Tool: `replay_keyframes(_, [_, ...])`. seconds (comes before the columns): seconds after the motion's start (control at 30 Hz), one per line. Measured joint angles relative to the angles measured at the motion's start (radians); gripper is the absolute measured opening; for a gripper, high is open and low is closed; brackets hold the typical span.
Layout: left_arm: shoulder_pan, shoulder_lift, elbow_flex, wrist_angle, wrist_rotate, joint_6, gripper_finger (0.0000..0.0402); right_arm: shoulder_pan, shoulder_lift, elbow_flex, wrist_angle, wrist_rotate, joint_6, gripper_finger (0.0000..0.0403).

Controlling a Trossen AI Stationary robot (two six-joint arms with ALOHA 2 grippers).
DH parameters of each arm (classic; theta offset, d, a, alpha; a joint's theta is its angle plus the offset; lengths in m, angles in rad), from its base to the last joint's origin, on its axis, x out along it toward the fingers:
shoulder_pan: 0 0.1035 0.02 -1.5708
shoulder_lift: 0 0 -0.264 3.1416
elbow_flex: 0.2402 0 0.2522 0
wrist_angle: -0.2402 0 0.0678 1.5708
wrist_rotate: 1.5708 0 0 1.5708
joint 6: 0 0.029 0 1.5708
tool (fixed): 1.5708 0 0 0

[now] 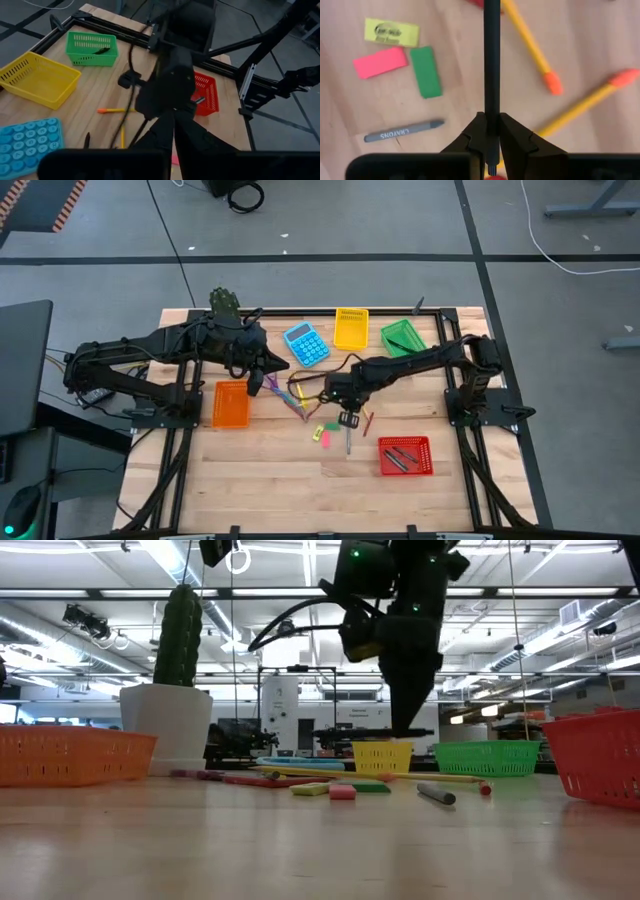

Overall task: Sort crayons/erasers/pens/pencils in bins
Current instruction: Put the bottom black pen into the green bin

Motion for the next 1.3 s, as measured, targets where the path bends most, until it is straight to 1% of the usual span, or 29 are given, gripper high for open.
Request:
replay_keyframes(0.1, [0.0,0.0,0.0,0.0,0.0,0.002,0.0016,-0.034,-0.001,0.041,-0.089,0.005,-0.015,0.0048])
replay_keyframes(0.23, [0.0,0.0,0.0,0.0,0.0,0.001,0.0015,-0.098,-0.001,0.063,-0.173,-0.007,-0.027,0.0048])
replay_keyframes(0.43, [0.0,0.0,0.0,0.0,0.001,-0.006,0.0023,-0.194,-0.016,0.066,-0.237,-0.029,-0.026,0.0048])
replay_keyframes(0.63, [0.0,0.0,0.0,-0.005,0.0,-0.008,0.002,-0.304,-0.129,0.062,-0.243,0.065,-0.032,0.0048])
replay_keyframes(0.77, [0.0,0.0,0.0,-0.006,-0.002,-0.009,0.0014,-0.407,-0.222,0.007,-0.249,0.073,-0.048,0.0048])
replay_keyframes(1.03, [0.0,0.0,0.0,-0.006,-0.066,-0.01,0.002,-0.596,-0.378,-0.159,-0.278,0.072,-0.131,0.0048])
replay_keyframes(1.17, [0.0,0.0,0.0,-0.006,-0.086,-0.01,0.0015,-0.678,-0.417,-0.23,-0.276,0.066,-0.154,0.0048])
replay_keyframes(1.3, [0.0,0.0,0.0,-0.006,-0.108,-0.01,0.0013,-0.745,-0.435,-0.306,-0.267,0.033,-0.193,0.0048])
